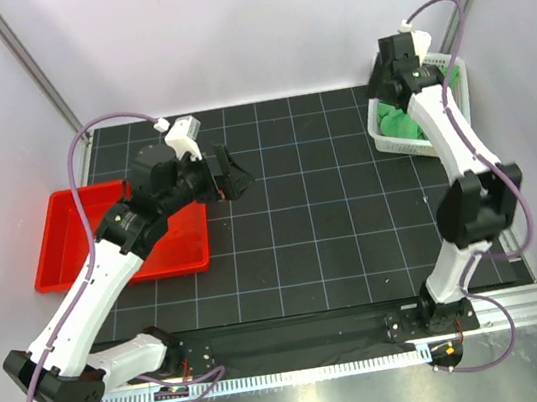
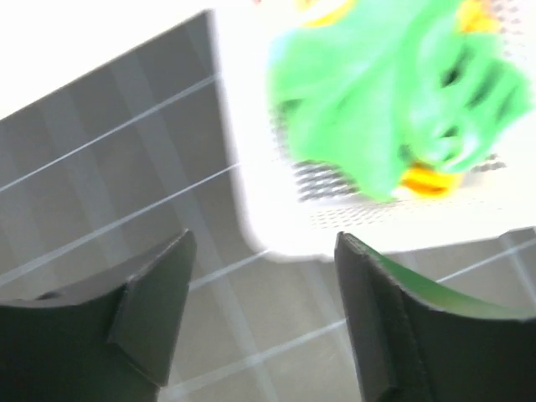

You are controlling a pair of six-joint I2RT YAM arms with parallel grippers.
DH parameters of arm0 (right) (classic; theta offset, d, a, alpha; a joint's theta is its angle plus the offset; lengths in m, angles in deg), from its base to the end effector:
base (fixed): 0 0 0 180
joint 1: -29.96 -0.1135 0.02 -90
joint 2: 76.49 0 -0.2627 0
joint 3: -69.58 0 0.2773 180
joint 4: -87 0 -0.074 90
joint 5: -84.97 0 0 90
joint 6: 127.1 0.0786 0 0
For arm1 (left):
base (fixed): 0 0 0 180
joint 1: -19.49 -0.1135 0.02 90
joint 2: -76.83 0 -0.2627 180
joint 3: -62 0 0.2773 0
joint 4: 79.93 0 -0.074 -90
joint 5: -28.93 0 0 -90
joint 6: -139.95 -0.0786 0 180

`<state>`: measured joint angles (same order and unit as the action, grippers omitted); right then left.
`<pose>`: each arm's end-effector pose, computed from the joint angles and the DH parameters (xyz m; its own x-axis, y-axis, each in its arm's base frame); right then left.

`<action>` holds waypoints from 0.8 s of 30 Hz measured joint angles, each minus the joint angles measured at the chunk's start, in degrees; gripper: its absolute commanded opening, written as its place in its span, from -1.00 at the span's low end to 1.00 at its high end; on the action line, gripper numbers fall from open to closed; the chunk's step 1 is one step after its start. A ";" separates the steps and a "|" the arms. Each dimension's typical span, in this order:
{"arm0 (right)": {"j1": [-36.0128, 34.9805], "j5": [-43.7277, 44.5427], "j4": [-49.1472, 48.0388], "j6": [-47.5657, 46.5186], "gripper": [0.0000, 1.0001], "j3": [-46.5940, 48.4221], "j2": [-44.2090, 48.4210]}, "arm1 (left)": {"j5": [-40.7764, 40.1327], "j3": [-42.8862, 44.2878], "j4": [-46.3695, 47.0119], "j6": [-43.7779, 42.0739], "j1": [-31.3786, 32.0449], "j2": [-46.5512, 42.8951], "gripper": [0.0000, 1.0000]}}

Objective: Fold and stack the towels
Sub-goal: Grab crumpled towel

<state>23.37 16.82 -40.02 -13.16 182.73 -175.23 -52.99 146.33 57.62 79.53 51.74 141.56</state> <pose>0.4438 0.0218 0.3505 -0.4920 0.3223 -0.8087 0.4182 0.9023 0.1052 0.2554 -0.1742 0.3851 -0.6005 -0.1990 -0.7745 0.3926 0.7704 -0.5024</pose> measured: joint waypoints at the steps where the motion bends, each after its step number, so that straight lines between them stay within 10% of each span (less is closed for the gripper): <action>1: 2.29 0.31 0.57 -0.37 0.32 1.66 -3.23 | 0.00 -0.04 -0.09 0.09 0.00 -0.04 0.99; 9: 17.49 -4.22 4.79 -2.34 0.14 12.31 -21.31 | 0.04 -1.66 -0.13 1.27 0.00 -0.61 0.99; 24: 22.25 -12.72 4.11 -7.67 0.08 21.99 -28.15 | -1.18 -2.14 -0.39 -0.13 0.00 0.35 0.99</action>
<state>45.62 4.10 -35.91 -20.83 204.72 -203.38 -54.17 144.19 57.22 79.40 51.74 141.91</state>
